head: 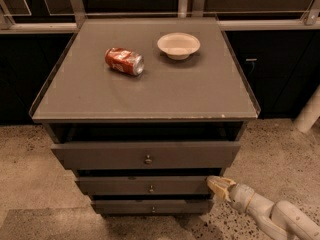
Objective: Close middle drawer
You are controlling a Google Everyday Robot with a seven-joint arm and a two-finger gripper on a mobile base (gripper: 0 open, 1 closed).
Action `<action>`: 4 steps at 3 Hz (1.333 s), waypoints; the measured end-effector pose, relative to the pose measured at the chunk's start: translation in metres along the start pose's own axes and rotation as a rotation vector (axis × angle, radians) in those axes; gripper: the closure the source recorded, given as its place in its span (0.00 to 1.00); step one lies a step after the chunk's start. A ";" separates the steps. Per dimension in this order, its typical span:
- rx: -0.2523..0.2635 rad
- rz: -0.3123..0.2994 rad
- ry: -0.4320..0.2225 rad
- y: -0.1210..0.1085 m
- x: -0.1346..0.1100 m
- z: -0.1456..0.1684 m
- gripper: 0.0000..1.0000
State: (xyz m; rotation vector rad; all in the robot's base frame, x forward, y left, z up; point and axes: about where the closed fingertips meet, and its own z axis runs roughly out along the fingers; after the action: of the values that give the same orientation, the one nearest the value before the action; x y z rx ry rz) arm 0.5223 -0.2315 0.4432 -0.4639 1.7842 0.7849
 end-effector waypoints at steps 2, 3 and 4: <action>0.041 0.005 0.034 0.015 -0.008 -0.032 1.00; 0.216 -0.006 0.092 0.041 -0.037 -0.116 1.00; 0.260 -0.025 0.131 0.062 -0.034 -0.154 0.80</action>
Offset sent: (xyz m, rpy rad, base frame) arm -0.2536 -0.1224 0.1549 -0.2803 0.2604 -0.2562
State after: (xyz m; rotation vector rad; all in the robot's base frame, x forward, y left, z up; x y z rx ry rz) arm 0.3896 -0.2985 0.5239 -0.3703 1.9659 0.5042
